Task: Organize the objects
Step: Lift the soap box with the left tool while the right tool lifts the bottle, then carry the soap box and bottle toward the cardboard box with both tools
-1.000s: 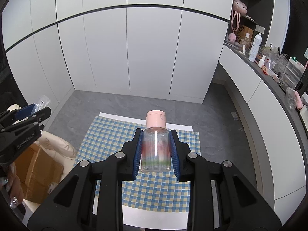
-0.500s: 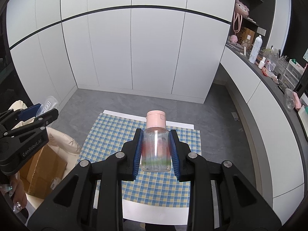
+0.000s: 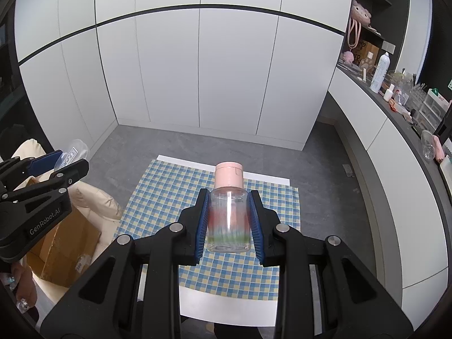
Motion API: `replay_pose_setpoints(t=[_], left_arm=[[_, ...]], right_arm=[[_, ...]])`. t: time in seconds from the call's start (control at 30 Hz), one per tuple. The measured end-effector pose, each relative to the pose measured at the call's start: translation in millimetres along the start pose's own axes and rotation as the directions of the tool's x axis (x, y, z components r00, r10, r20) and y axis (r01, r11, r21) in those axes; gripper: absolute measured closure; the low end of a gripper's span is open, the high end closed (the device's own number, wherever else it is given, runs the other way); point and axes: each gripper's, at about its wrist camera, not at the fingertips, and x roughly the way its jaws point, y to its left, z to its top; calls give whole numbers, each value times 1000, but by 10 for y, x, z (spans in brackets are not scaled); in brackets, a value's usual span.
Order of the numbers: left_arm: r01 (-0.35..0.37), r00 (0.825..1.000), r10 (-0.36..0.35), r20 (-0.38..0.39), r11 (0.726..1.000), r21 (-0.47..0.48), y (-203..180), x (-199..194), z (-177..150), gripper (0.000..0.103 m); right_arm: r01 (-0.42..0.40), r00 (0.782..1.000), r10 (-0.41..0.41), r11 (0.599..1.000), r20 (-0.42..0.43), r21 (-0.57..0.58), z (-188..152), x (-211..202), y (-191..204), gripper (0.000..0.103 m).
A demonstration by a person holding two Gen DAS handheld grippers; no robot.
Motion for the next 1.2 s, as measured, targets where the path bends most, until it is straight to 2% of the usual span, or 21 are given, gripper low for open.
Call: replay_pose_setpoints(t=[0.5,1.0,1.2], left_arm=[[46,999,-46,8,998,33,-35,-257,-342,61],[94,996,-93,-7,994,63,-46,-568,-816,61],[74,997,-74,5,995,68,20,-664,-1019,61]], right_arm=[[-21,1000,21,1000,-15,13,-308,-117,7,74],[-17,1000,18,999,-24,39,-803,-308,23,74],[37,999,-37,999,-13,38,-1057,-440,13,74]])
